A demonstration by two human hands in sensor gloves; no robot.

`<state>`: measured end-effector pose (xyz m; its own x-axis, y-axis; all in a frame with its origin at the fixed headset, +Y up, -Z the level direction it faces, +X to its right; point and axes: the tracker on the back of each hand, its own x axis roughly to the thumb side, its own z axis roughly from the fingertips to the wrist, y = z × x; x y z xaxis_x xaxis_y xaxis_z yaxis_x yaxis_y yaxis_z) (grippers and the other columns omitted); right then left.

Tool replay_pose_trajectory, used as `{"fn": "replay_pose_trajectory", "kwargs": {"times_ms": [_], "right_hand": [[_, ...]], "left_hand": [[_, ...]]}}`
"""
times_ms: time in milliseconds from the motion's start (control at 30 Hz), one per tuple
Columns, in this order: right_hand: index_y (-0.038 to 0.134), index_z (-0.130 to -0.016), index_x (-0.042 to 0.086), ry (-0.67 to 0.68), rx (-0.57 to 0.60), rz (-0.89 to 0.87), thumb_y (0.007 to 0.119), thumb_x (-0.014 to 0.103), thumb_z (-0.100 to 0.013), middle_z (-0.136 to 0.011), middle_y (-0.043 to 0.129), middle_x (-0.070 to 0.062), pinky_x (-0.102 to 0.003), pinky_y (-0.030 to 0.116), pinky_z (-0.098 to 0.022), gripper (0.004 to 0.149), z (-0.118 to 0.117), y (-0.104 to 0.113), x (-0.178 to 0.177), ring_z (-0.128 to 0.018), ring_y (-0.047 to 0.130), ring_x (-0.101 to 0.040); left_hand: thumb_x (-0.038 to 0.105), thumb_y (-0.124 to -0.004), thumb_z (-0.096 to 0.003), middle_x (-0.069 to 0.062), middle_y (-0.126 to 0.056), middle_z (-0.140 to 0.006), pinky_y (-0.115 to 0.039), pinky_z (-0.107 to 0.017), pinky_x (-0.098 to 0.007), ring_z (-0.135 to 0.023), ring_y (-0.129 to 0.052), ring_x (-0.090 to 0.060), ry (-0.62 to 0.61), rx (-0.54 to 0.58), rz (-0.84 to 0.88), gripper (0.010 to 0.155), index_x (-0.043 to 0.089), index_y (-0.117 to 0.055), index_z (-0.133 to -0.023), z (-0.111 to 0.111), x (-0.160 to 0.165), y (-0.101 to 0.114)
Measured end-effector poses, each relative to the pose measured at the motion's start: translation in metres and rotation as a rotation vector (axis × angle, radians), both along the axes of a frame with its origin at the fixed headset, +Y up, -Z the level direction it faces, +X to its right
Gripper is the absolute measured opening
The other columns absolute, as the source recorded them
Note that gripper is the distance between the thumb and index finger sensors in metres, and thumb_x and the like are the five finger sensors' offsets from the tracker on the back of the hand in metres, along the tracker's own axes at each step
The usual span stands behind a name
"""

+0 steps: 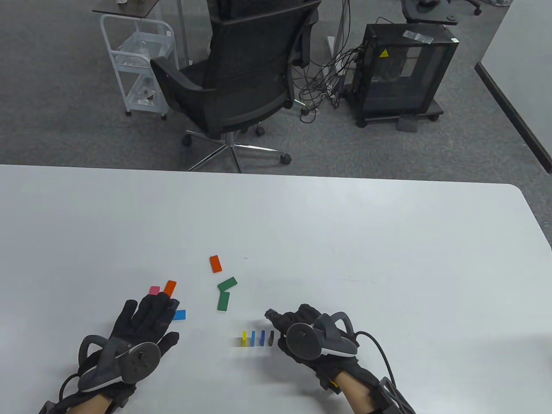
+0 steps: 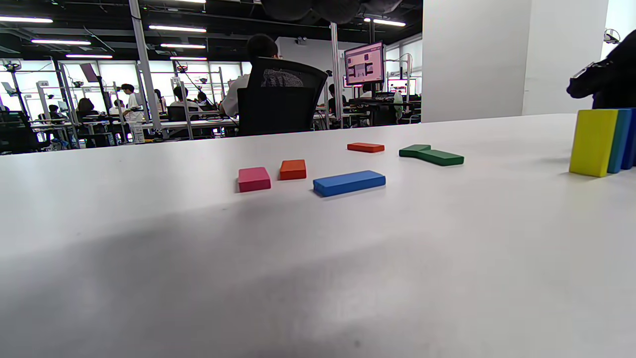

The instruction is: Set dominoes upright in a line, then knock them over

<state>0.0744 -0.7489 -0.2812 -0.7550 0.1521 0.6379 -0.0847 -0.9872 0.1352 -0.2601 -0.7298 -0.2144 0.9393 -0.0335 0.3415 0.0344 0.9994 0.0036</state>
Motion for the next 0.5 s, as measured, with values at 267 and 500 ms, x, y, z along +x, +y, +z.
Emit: {"fn": "replay_pose_trajectory", "kwargs": {"times_ms": [267, 500], "right_hand": [[0.052, -0.111, 0.019, 0.002, 0.005, 0.016, 0.077, 0.037, -0.054, -0.099, 0.076, -0.004, -0.051, 0.05, -0.079, 0.065, 0.0005, -0.0048, -0.0021, -0.09, 0.081, -0.024], [0.053, -0.111, 0.019, -0.005, 0.011, 0.024, 0.077, 0.036, -0.054, -0.099, 0.076, -0.004, -0.051, 0.05, -0.079, 0.064, 0.001, -0.0059, -0.002, -0.09, 0.081, -0.024]], "left_hand": [[0.055, -0.037, -0.0684, -0.011, -0.04, -0.134, -0.026, -0.089, -0.054, -0.121, -0.041, -0.038, -0.003, -0.001, 0.0, 0.069, 0.018, -0.036, -0.127, -0.0002, 0.0005, 0.0], [0.055, -0.037, -0.0684, -0.012, -0.04, -0.134, -0.026, -0.089, -0.054, -0.121, -0.04, -0.038, -0.005, -0.003, -0.003, 0.069, 0.018, -0.036, -0.127, -0.0002, 0.0011, -0.0001]]}}
